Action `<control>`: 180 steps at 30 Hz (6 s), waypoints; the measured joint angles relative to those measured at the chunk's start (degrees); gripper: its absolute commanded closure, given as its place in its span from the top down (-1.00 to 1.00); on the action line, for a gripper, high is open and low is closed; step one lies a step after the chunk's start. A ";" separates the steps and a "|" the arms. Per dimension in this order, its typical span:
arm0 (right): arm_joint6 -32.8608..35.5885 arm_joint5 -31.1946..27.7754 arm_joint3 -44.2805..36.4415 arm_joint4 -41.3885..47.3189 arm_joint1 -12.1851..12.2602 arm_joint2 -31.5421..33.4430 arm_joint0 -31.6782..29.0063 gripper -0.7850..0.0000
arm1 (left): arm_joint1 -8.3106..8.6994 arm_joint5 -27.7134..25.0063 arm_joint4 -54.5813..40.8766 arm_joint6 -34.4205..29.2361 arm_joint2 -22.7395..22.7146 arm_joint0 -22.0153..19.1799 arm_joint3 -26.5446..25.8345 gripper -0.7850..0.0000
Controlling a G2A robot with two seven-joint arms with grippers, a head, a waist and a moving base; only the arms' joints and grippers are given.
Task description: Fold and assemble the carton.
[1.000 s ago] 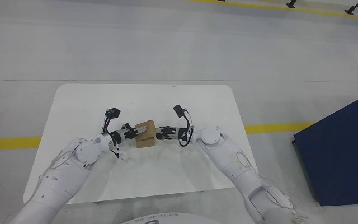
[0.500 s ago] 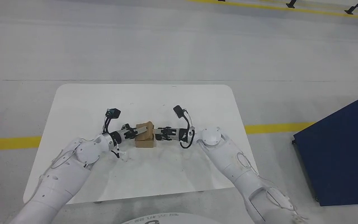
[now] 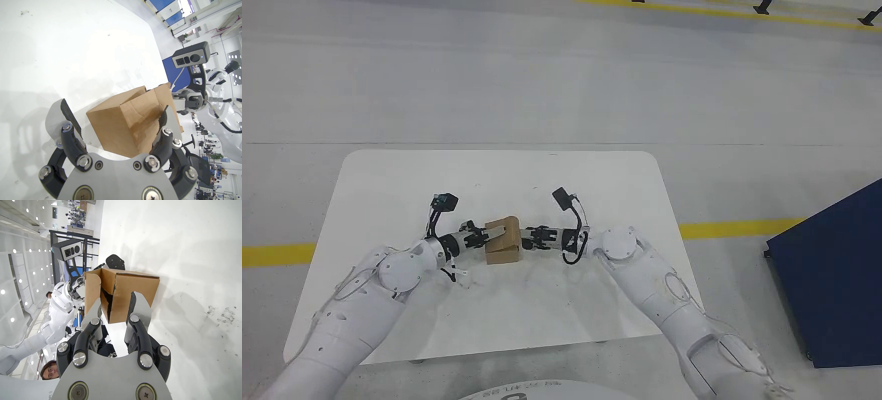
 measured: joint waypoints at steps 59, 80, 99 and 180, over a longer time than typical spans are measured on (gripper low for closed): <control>-0.06 2.14 0.31 -0.61 -0.08 -0.40 0.52 -0.26 | -1.44 0.95 0.23 -1.02 2.20 -2.37 3.44 1.00; -1.54 0.33 0.63 2.77 0.01 1.26 -0.40 -0.04 | -1.85 0.77 0.33 -0.92 2.42 -3.01 4.83 0.99; -1.87 3.27 -0.35 -3.26 -0.58 -2.29 1.18 -0.07 | -1.98 0.41 0.38 -1.03 2.13 -3.03 5.18 0.97; -8.29 49.49 -30.12 -20.00 -0.67 -6.69 -0.64 -1.00 | 6.92 -6.90 -2.80 -5.37 -34.86 28.34 -33.69 1.00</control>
